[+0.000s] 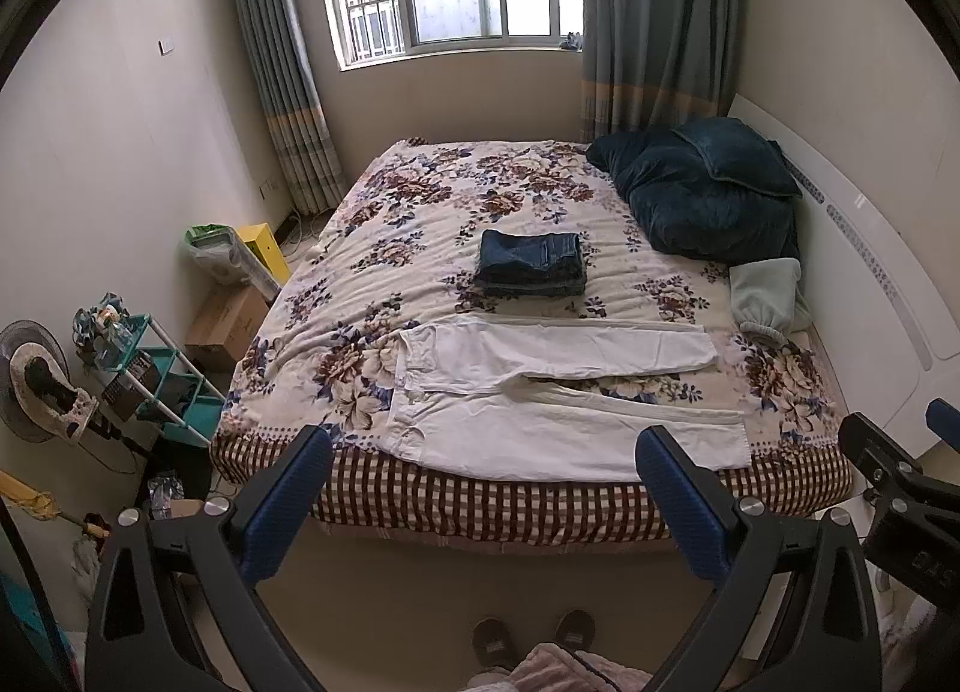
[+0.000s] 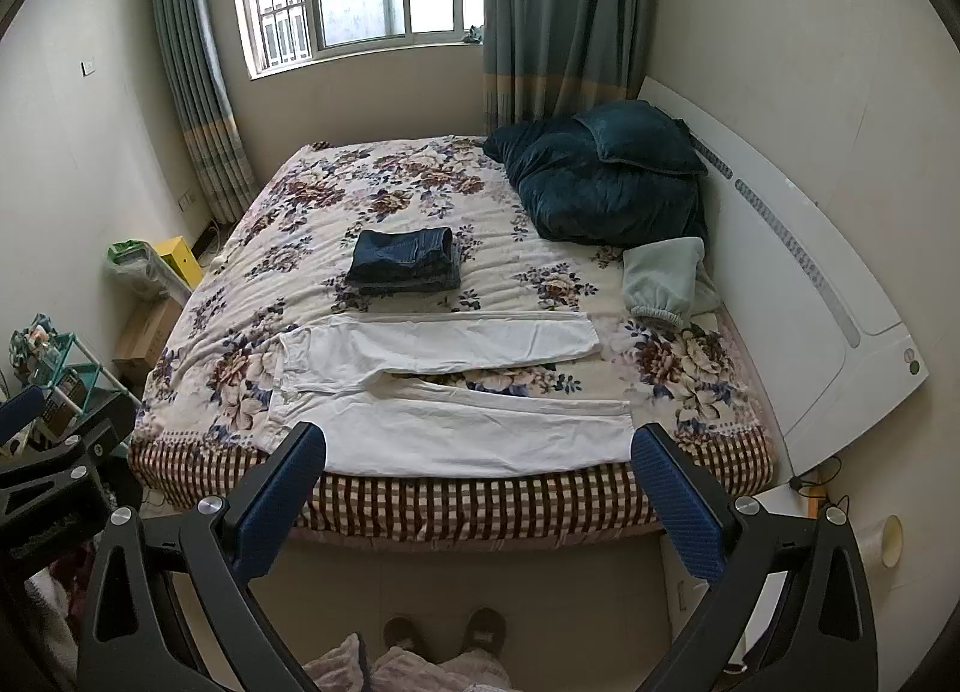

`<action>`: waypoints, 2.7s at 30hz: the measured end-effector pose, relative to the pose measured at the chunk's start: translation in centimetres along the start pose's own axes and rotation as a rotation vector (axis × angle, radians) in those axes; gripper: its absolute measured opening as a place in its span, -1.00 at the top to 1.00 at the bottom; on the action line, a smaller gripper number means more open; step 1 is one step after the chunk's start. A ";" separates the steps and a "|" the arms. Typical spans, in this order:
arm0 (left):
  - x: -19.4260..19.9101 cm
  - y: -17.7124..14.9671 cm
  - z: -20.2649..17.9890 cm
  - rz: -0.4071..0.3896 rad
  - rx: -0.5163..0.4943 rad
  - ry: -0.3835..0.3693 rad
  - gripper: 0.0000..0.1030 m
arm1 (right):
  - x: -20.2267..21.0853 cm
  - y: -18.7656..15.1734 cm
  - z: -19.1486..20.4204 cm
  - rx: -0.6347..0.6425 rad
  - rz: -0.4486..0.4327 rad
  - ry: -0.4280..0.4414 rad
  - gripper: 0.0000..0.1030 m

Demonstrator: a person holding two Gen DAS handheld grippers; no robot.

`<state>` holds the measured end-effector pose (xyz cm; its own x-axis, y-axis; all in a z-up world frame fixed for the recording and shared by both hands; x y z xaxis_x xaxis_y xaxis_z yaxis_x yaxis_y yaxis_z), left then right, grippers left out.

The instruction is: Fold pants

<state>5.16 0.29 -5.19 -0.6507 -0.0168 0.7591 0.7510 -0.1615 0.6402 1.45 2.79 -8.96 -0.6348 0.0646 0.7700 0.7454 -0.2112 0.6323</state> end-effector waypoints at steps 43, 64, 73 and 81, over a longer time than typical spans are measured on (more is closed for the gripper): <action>0.3 0.9 0.0 -0.012 -0.003 -0.003 -1.00 | -0.2 1.1 0.5 -0.006 -0.010 0.009 -1.00; -0.9 1.4 -1.0 -0.014 0.029 0.055 -1.00 | -1.5 2.0 -0.9 -0.012 -0.004 0.041 -1.00; -6.9 1.5 -0.6 0.023 0.099 0.178 -1.00 | -9.5 3.3 -4.6 -0.030 0.044 0.034 -1.00; -15.4 1.7 -1.8 0.126 0.083 0.202 -1.00 | -21.6 4.1 -6.8 -0.042 0.128 -0.022 -1.00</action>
<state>16.28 -1.54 -16.02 -0.5547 -0.2298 0.7997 0.8286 -0.0645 0.5562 16.82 -6.08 -23.56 -0.5299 0.0558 0.8462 0.8107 -0.2595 0.5248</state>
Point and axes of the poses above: each gripper's, at about its wrist camera, not at the fingertips, and x roughly against the way its jaws point, z to its left, y to its top, the point moved 8 cm from there along -x, roughly the way its jaws point, and after that the axes turned 5 degrees about -x, right-handed, at the moved point
